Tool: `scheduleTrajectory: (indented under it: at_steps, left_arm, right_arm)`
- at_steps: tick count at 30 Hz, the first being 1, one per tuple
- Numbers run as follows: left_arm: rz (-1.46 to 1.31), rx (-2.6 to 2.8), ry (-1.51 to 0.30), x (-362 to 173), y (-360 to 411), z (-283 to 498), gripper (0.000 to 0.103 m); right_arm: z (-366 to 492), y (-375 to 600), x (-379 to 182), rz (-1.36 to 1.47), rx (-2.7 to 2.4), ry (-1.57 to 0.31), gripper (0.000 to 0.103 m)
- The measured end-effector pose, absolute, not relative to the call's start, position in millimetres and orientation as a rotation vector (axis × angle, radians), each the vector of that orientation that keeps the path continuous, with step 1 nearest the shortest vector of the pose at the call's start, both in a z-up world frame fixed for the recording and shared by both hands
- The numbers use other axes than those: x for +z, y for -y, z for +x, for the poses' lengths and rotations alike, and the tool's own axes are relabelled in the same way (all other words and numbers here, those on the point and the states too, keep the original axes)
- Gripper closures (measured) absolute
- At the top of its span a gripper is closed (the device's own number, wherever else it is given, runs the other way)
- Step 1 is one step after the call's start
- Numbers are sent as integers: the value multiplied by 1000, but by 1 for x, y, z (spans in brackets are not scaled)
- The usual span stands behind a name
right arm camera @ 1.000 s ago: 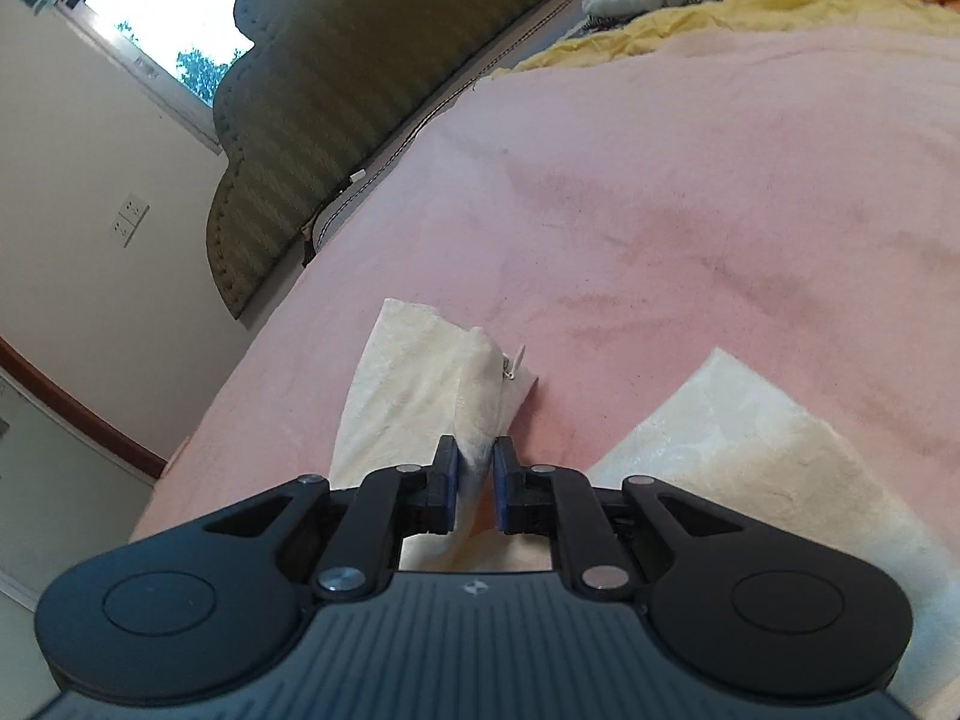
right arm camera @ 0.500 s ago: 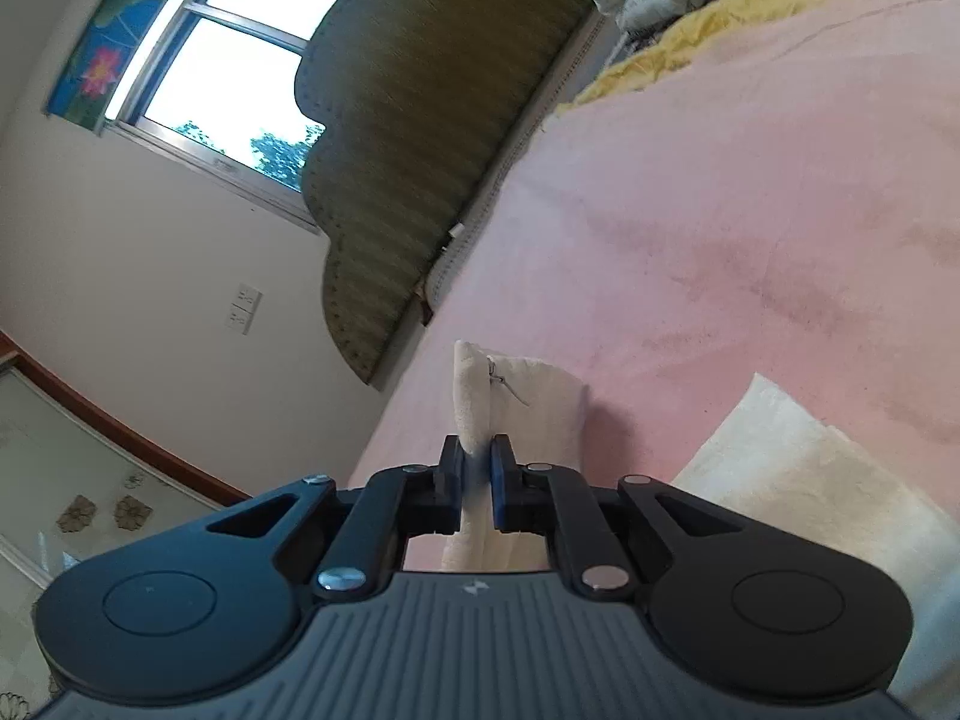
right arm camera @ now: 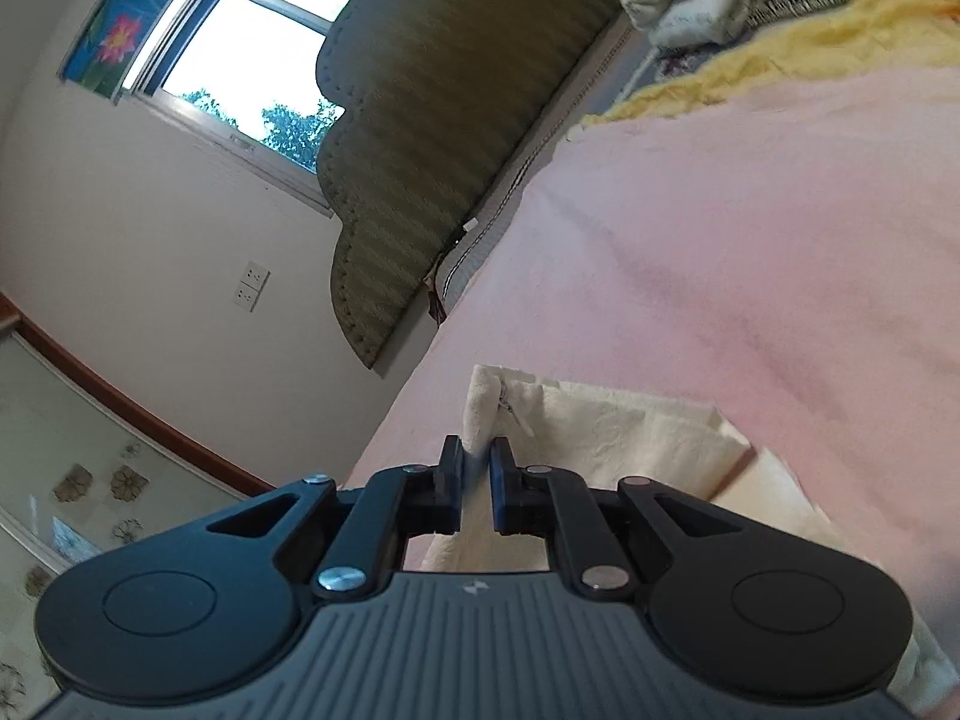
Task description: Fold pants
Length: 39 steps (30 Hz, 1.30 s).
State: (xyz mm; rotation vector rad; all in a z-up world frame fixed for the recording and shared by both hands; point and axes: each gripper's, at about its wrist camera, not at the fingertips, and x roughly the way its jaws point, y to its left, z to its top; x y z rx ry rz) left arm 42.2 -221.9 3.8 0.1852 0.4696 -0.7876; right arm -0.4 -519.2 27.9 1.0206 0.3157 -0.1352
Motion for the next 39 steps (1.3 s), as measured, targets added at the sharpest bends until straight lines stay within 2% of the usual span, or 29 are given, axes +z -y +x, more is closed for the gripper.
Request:
scheduleTrajectory:
  at_steps: [3,5,10,13,20,22,23,24,25,26,27,32,37,38,39]
  left_arm:
    - [186,-825,-437,19,217,40,91]
    - [216,-880,-473,13,220,33,91]
    - [348,-968,-552,-27,234,7,91]
    - [367,-972,-535,-31,230,0,91]
    - [382,-972,-550,-34,231,2,91]
    - [383,-967,-555,-34,233,1,91]
    - [384,-968,-554,-33,233,2,89]
    - [388,-969,-552,-33,233,1,88]
    - [392,-970,-550,-33,233,1,87]
    - [394,-969,-549,-32,233,0,84]
    - [391,-969,-550,-32,232,1,83]
    - [377,-966,-561,-33,233,2,81]
    - [378,-966,-560,-34,235,3,81]
    - [373,-966,-562,-35,236,4,81]
    - [365,-967,-565,-35,235,5,81]
  right_arm:
    - [-13,500,66,894,-56,-194,94]
    - [-37,494,70,878,-83,-163,94]
    - [-95,511,2,1011,-323,-294,94]
    - [-126,517,-39,1135,-394,-312,94]
    - [-142,512,-37,1106,-427,-305,94]
    - [-142,510,-39,1160,-387,-300,88]
    - [-142,507,-38,1174,-376,-305,78]
    - [-142,504,-38,1174,-371,-310,63]
    - [-141,500,-38,1169,-373,-318,51]
    - [-139,497,-38,1165,-379,-325,30]
    - [-138,495,-38,1156,-387,-331,29]
    - [-118,494,-39,1141,-335,-351,30]
    - [-93,497,-45,1118,-354,-394,36]
    - [-89,499,-48,1125,-364,-401,48]
    - [-85,500,-52,1129,-371,-400,69]
